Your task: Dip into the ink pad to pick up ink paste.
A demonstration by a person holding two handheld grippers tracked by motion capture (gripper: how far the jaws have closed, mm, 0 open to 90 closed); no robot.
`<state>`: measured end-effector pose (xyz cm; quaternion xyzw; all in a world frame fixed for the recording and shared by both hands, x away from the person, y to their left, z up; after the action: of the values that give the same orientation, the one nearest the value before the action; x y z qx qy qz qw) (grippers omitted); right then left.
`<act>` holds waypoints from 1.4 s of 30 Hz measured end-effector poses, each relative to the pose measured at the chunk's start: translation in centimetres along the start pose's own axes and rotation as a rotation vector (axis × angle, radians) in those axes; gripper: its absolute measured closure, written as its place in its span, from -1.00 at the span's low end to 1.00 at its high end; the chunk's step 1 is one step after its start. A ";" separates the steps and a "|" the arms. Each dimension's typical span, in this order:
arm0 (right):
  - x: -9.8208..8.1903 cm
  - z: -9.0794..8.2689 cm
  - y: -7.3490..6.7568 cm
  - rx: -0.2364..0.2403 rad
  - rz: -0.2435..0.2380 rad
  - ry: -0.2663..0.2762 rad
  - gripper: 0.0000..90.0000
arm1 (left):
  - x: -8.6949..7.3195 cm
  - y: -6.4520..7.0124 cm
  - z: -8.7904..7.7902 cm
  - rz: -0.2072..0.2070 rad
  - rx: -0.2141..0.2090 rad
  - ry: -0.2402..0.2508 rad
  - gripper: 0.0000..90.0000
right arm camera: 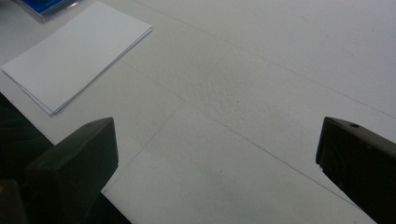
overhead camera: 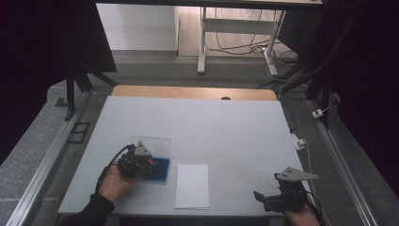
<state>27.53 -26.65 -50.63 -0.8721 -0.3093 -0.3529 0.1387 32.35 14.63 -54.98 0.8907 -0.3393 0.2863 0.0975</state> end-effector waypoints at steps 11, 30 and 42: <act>0.0 -0.1 0.1 0.000 -0.001 0.004 -1.00 | -0.1 -1.2 -1.9 -0.085 -0.025 0.069 0.29; 0.0 -0.1 0.0 0.002 -0.003 0.007 -1.00 | -1.4 -1.4 -0.9 -0.072 -0.038 0.009 0.29; 0.0 0.0 0.0 0.001 -0.004 0.002 -1.00 | -1.4 -0.4 -0.7 0.018 0.057 -0.001 0.30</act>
<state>27.49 -26.62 -50.61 -0.8711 -0.3111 -0.3539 0.1385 31.49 15.98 -55.22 0.8902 -0.3392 0.2962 0.0693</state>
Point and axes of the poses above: each handheld gripper's, and its own axes: z roughly forward along the jaws, x roughly out of its top, y roughly to its right, the point moved 7 cm from there along z, roughly forward along the jaws, and after that the axes turned 2 degrees about -y, right-handed, at the moved point
